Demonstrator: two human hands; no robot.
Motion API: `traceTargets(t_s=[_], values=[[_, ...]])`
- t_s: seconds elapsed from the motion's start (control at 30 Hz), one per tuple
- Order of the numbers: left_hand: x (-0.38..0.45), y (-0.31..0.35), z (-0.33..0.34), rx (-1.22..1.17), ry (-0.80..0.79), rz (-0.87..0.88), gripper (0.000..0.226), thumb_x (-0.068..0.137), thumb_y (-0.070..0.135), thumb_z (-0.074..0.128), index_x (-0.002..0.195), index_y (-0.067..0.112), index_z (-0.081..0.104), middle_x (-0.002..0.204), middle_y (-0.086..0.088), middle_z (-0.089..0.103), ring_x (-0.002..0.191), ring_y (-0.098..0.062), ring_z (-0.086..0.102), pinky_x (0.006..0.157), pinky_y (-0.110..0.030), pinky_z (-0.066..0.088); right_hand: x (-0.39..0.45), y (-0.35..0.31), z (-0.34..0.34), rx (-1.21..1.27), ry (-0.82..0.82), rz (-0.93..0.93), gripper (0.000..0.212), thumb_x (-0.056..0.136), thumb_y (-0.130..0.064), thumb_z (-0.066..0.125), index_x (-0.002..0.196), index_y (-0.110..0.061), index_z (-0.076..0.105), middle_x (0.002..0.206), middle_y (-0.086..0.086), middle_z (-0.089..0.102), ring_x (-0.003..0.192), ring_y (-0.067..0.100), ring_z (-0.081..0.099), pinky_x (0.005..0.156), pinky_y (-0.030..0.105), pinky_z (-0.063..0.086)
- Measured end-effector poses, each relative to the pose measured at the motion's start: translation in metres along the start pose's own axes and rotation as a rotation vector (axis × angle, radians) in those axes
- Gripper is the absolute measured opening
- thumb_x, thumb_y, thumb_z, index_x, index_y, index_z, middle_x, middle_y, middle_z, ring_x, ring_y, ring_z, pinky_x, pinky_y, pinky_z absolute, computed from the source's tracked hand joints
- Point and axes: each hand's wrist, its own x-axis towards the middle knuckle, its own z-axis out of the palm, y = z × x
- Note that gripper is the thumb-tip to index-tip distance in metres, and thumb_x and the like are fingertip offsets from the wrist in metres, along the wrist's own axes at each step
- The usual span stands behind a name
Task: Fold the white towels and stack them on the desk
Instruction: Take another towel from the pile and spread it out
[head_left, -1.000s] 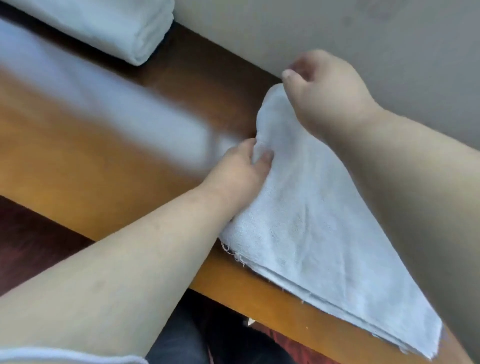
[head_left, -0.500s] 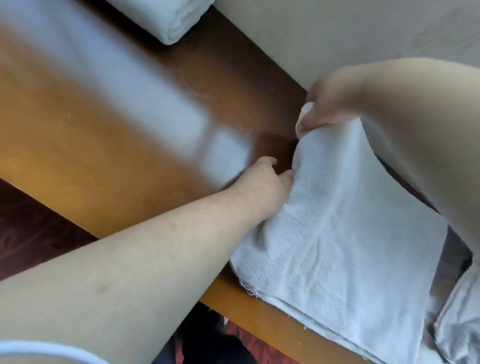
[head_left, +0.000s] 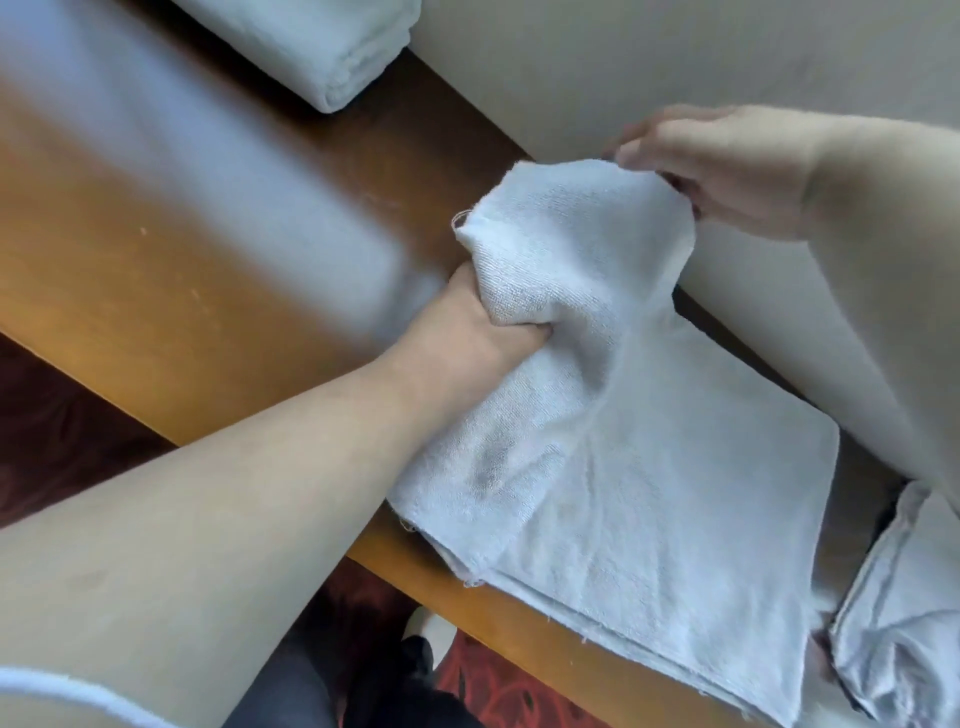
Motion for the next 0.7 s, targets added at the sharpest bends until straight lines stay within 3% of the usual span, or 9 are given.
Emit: traceTargets(t_s=[0.07, 0.1, 0.2, 0.3, 0.37, 0.47, 0.57, 0.63, 0.7], values=[[-0.004, 0.008, -0.012, 0.186, 0.089, 0.017, 0.066, 0.069, 0.053, 0.074, 0.126, 0.041, 0.043, 0.089, 0.02, 0.062, 0.076, 0.007, 0.06, 0.067, -0.01, 0.05, 0.006, -0.019, 0.014, -0.315, 0.045, -0.006, 0.061, 0.062, -0.083, 0.057, 0.112, -0.05, 0.064, 0.114, -0.015, 0.067, 0.105, 0.014, 0.062, 0.094, 0.037, 0.048], [-0.006, 0.013, -0.019, 0.291, 0.132, 0.021, 0.068, 0.073, 0.054, 0.071, 0.131, 0.041, 0.037, 0.082, 0.021, 0.056, 0.068, 0.006, 0.056, 0.058, -0.011, 0.045, 0.01, -0.029, 0.023, -0.381, 0.058, -0.024, 0.056, 0.061, -0.084, 0.055, 0.108, -0.053, 0.063, 0.109, -0.019, 0.066, 0.101, 0.01, 0.062, 0.087, 0.033, 0.048], [-0.012, 0.022, -0.033, 0.561, 0.162, 0.079, 0.073, 0.081, 0.048, 0.068, 0.138, 0.034, 0.024, 0.085, 0.011, 0.059, 0.064, -0.013, 0.052, 0.06, -0.026, 0.04, 0.032, -0.047, 0.047, -0.421, 0.072, -0.035, 0.035, 0.069, -0.061, 0.062, 0.099, -0.044, 0.064, 0.095, -0.016, 0.067, 0.089, 0.007, 0.062, 0.072, 0.027, 0.048], [-0.011, 0.025, -0.044, 0.684, 0.149, 0.168, 0.072, 0.083, 0.044, 0.067, 0.135, 0.034, 0.018, 0.094, 0.006, 0.063, 0.066, -0.021, 0.051, 0.062, -0.028, 0.04, 0.056, -0.054, 0.07, -0.404, 0.033, -0.037, 0.033, 0.069, -0.052, 0.064, 0.1, -0.042, 0.062, 0.096, -0.014, 0.068, 0.088, 0.01, 0.064, 0.075, 0.032, 0.054], [-0.005, 0.025, -0.056, 0.685, 0.137, 0.146, 0.068, 0.081, 0.045, 0.066, 0.132, 0.034, 0.023, 0.094, 0.005, 0.062, 0.067, -0.021, 0.053, 0.059, -0.029, 0.04, 0.069, -0.058, 0.079, -0.262, 0.055, -0.033, 0.03, 0.068, -0.044, 0.065, 0.097, -0.044, 0.066, 0.092, -0.017, 0.07, 0.084, 0.008, 0.067, 0.073, 0.03, 0.056], [0.007, 0.022, -0.078, 0.53, 0.151, -0.02, 0.071, 0.075, 0.054, 0.068, 0.131, 0.038, 0.027, 0.089, 0.015, 0.059, 0.065, -0.007, 0.056, 0.052, -0.025, 0.038, 0.087, -0.056, 0.082, 0.043, 0.246, -0.054, 0.023, 0.062, -0.025, 0.054, 0.078, -0.034, 0.069, 0.069, -0.014, 0.067, 0.066, 0.013, 0.063, 0.06, 0.027, 0.051], [0.016, 0.019, -0.1, 0.421, 0.063, -0.253, 0.087, 0.07, 0.068, 0.068, 0.142, 0.034, 0.031, 0.107, 0.015, 0.052, 0.074, -0.006, 0.054, 0.057, -0.022, 0.038, 0.101, -0.052, 0.087, 0.16, 0.326, -0.058, 0.017, 0.071, -0.024, 0.056, 0.073, -0.038, 0.066, 0.07, -0.014, 0.066, 0.067, 0.01, 0.061, 0.06, 0.028, 0.049], [0.022, 0.014, -0.11, 0.494, -0.053, -0.272, 0.066, 0.071, 0.074, 0.063, 0.12, 0.03, 0.056, 0.107, 0.012, 0.061, 0.081, -0.007, 0.059, 0.068, -0.025, 0.048, 0.108, -0.049, 0.094, 0.191, 0.352, -0.046, 0.019, 0.075, -0.027, 0.056, 0.07, -0.043, 0.063, 0.065, -0.02, 0.066, 0.06, 0.001, 0.061, 0.054, 0.021, 0.047], [0.027, 0.009, -0.117, 0.563, -0.108, -0.197, 0.049, 0.074, 0.072, 0.062, 0.102, 0.031, 0.063, 0.109, 0.007, 0.06, 0.093, -0.012, 0.06, 0.083, -0.031, 0.052, 0.115, -0.05, 0.096, 0.225, 0.408, -0.027, 0.014, 0.077, -0.031, 0.056, 0.078, -0.042, 0.063, 0.065, -0.022, 0.067, 0.063, -0.001, 0.063, 0.053, 0.019, 0.048]])
